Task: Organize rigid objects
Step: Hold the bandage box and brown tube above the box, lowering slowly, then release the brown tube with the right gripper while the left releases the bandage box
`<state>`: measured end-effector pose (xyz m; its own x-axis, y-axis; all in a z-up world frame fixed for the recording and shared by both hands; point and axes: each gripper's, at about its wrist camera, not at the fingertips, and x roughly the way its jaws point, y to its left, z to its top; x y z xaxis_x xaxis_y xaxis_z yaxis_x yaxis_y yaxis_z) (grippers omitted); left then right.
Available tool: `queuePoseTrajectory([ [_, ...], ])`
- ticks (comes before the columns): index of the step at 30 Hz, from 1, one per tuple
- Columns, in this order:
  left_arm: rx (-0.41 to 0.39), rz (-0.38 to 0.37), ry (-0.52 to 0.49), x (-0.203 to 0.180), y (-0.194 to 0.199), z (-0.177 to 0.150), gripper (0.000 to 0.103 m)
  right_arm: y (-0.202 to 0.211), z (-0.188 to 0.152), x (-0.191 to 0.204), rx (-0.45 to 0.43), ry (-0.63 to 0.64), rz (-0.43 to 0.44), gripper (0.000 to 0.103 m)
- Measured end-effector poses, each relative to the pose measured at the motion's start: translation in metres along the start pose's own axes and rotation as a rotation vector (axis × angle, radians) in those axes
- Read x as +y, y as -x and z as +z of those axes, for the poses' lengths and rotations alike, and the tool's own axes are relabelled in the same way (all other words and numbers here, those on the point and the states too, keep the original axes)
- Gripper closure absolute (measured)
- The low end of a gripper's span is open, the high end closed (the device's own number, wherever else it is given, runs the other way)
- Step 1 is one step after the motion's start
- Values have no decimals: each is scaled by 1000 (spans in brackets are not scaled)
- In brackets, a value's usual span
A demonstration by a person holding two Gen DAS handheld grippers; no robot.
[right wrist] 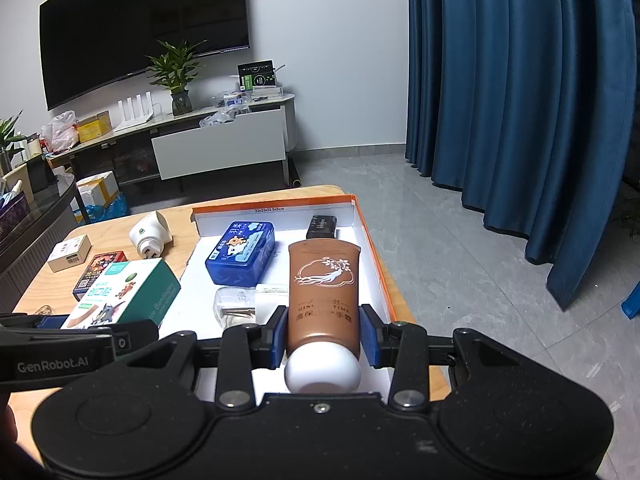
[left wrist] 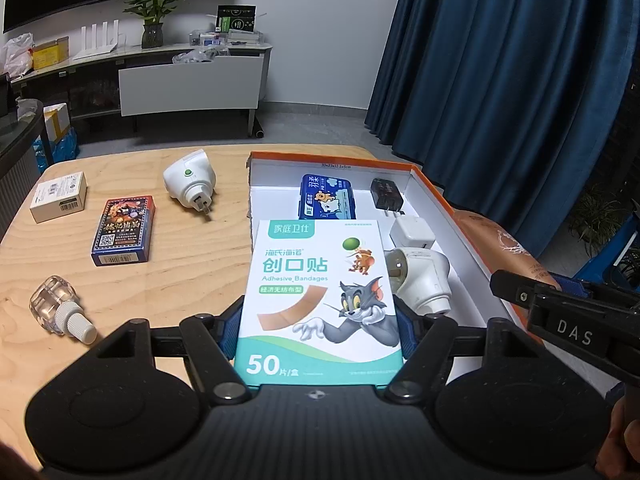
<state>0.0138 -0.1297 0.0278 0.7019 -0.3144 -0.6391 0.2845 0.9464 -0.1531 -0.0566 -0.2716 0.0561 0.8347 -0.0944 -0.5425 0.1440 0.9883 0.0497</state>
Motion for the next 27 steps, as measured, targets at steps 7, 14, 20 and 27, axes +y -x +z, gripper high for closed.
queuePoseTrajectory([
  [7,4,-1,3,0,-1,-1,31,-1,-3,-2,7,-1,-3,57],
  [14,8,-3,6,0,-3,-1,31,-5,-4,-2,16,-1,-7,57],
  [20,11,-4,10,1,-4,-3,31,-10,-4,-2,25,-1,-10,57],
  [27,17,-6,12,2,-4,-3,31,-14,-4,0,38,25,-31,47],
])
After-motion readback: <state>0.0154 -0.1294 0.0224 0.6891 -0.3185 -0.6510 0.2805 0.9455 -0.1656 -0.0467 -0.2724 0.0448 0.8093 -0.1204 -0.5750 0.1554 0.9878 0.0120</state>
